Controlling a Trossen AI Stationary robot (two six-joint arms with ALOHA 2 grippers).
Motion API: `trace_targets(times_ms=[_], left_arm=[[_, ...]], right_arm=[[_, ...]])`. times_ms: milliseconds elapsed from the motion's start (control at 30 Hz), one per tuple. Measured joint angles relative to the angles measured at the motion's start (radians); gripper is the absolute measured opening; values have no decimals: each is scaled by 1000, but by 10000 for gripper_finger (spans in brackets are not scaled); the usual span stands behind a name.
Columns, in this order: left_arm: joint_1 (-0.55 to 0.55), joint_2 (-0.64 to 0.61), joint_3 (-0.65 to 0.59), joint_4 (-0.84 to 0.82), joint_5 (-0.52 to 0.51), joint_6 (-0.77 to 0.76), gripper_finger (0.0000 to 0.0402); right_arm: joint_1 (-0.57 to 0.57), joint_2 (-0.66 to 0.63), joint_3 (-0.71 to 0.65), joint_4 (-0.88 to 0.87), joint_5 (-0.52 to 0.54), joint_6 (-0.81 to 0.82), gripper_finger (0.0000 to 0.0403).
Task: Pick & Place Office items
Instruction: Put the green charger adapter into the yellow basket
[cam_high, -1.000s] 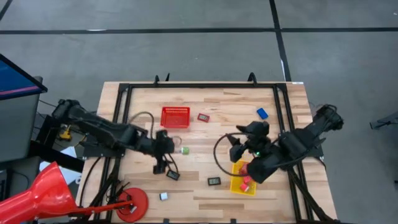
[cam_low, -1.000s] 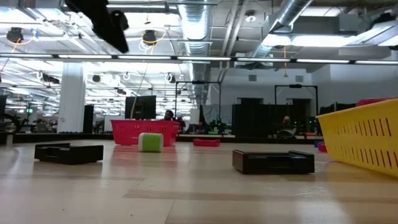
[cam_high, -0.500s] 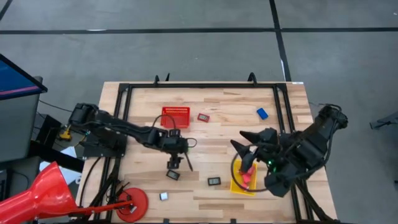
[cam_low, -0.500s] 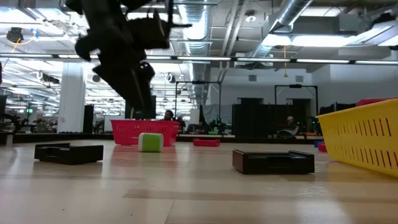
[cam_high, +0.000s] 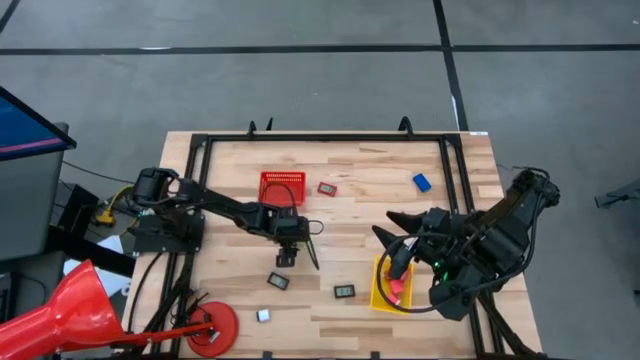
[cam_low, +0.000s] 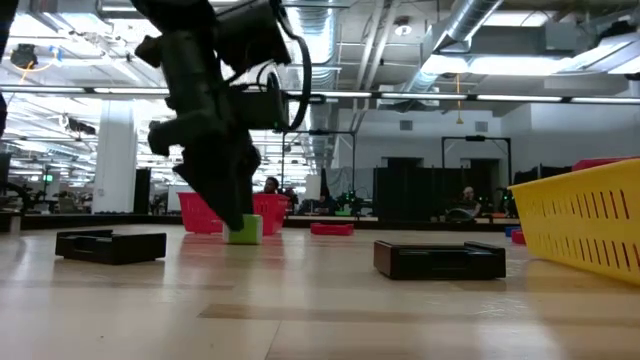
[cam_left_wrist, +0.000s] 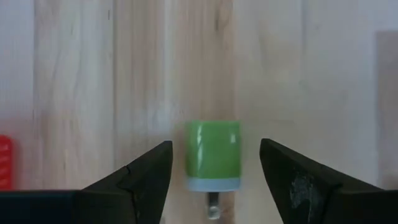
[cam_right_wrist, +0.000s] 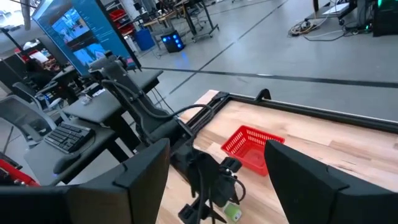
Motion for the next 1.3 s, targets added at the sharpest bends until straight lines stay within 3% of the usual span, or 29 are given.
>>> trace_targets(times_ms=[200, 400, 533, 767, 900, 1067, 1300], left_arm=[[5, 29, 2, 35, -1, 8, 209], [6, 33, -6, 41, -2, -38, 124], [6, 3, -7, 105, 8, -71, 123], [-27, -141, -3, 379, 206, -202, 123], [-90, -171, -3, 514, 200, -279, 123], [-149, -81, 12, 685, 183, -380, 123], [-189, 42, 119, 744, 183, -397, 123]], right_arm=[[0, 0, 0, 1, 1, 0, 256], [0, 0, 0, 5, 9, 0, 256], [0, 0, 0, 6, 11, 0, 256], [0, -4, 0, 29, 16, -11, 256], [0, -5, 0, 52, 34, -51, 256], [0, -5, 0, 64, 46, -73, 256], [0, -6, 0, 92, 67, -98, 256]])
